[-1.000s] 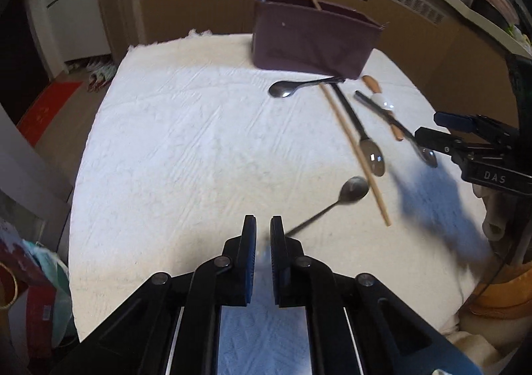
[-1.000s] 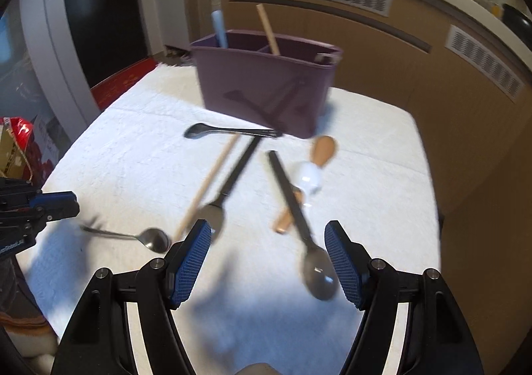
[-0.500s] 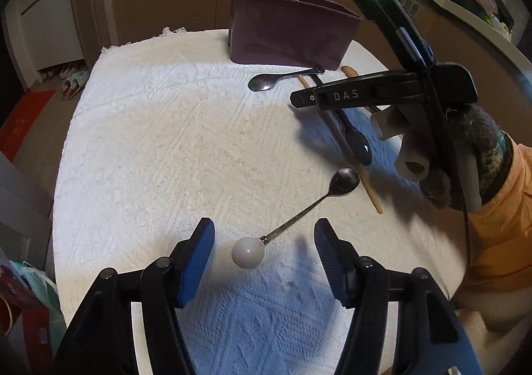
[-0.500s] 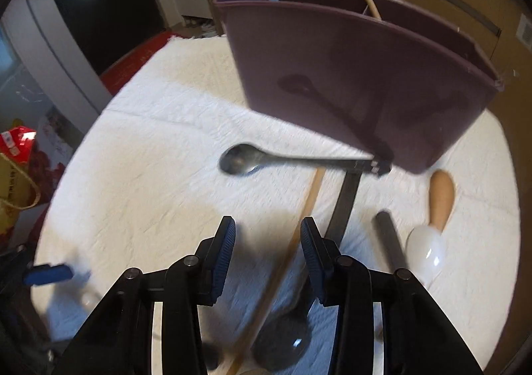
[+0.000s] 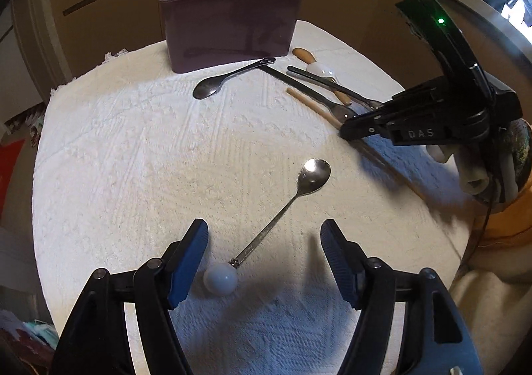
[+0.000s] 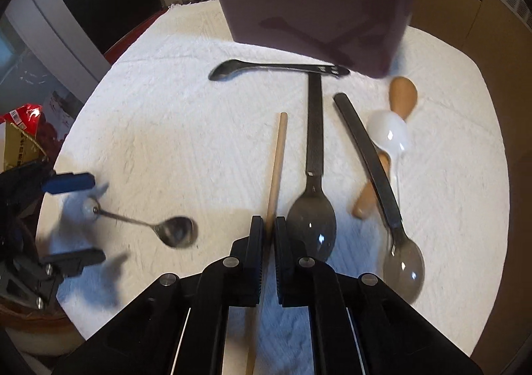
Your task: Organize utensils
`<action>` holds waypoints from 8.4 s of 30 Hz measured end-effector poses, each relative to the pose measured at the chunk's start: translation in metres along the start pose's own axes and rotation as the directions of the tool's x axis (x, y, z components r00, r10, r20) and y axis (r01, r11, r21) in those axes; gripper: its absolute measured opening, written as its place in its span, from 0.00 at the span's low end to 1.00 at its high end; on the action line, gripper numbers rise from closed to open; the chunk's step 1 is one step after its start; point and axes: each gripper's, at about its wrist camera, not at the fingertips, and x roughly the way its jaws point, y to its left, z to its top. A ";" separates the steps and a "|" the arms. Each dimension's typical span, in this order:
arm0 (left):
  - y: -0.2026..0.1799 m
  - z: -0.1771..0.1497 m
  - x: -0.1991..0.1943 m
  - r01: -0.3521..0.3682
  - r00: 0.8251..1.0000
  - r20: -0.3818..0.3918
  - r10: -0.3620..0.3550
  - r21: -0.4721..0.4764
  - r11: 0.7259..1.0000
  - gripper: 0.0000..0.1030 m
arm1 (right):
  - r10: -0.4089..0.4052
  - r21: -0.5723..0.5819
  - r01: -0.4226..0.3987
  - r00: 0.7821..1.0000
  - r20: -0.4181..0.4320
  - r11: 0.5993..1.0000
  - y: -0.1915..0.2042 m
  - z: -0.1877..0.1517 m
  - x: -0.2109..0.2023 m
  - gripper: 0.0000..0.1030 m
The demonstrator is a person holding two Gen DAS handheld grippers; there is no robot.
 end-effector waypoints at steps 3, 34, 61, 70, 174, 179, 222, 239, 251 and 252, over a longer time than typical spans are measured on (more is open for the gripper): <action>-0.002 0.004 0.010 -0.021 0.997 -0.076 0.023 0.036 0.999 0.65 | -0.031 0.033 0.030 1.000 0.007 0.999 -0.017 -0.014 -0.008 0.06; -0.060 0.030 0.051 0.024 0.964 -0.267 0.015 0.142 0.990 0.28 | 0.042 0.105 -0.053 0.994 0.104 0.993 -0.051 -0.067 -0.030 0.07; 0.012 0.042 0.054 -0.131 0.972 -0.208 0.108 -0.099 0.986 0.20 | 0.029 0.006 -0.029 0.996 0.080 1.000 -0.021 -0.041 -0.018 0.10; 0.001 0.055 0.066 -0.044 0.967 -0.254 0.013 -0.116 0.992 0.69 | -0.002 -0.048 0.006 0.996 0.092 0.999 -0.012 -0.015 -0.007 0.17; -0.044 0.124 -0.146 -0.242 0.778 0.564 0.276 -0.137 0.961 0.02 | 0.025 -0.036 -0.004 0.808 0.589 0.999 -0.011 0.008 -0.215 0.06; -0.035 0.126 -0.145 -0.215 0.814 0.523 0.253 -0.134 0.967 0.02 | 0.026 -0.043 0.000 0.794 0.607 0.999 -0.010 0.022 -0.231 0.06; -0.011 -0.007 0.010 -0.212 0.976 -0.036 0.213 -0.360 0.909 0.18 | -0.005 -0.052 0.012 0.992 0.126 0.999 -0.015 -0.037 -0.018 0.20; -0.029 0.018 -0.067 -0.239 0.924 0.222 0.311 -0.299 0.924 0.19 | -0.029 -0.028 0.037 0.964 0.265 0.999 -0.015 -0.035 -0.093 0.06; -0.037 0.057 -0.117 -0.189 0.888 0.367 0.276 -0.256 0.948 0.19 | 0.019 -0.041 -0.003 0.915 0.402 0.999 -0.007 -0.022 -0.149 0.06; -0.036 0.064 -0.125 -0.181 0.881 0.389 0.270 -0.250 0.951 0.19 | 0.026 -0.040 -0.010 0.906 0.423 0.999 -0.007 -0.016 -0.158 0.06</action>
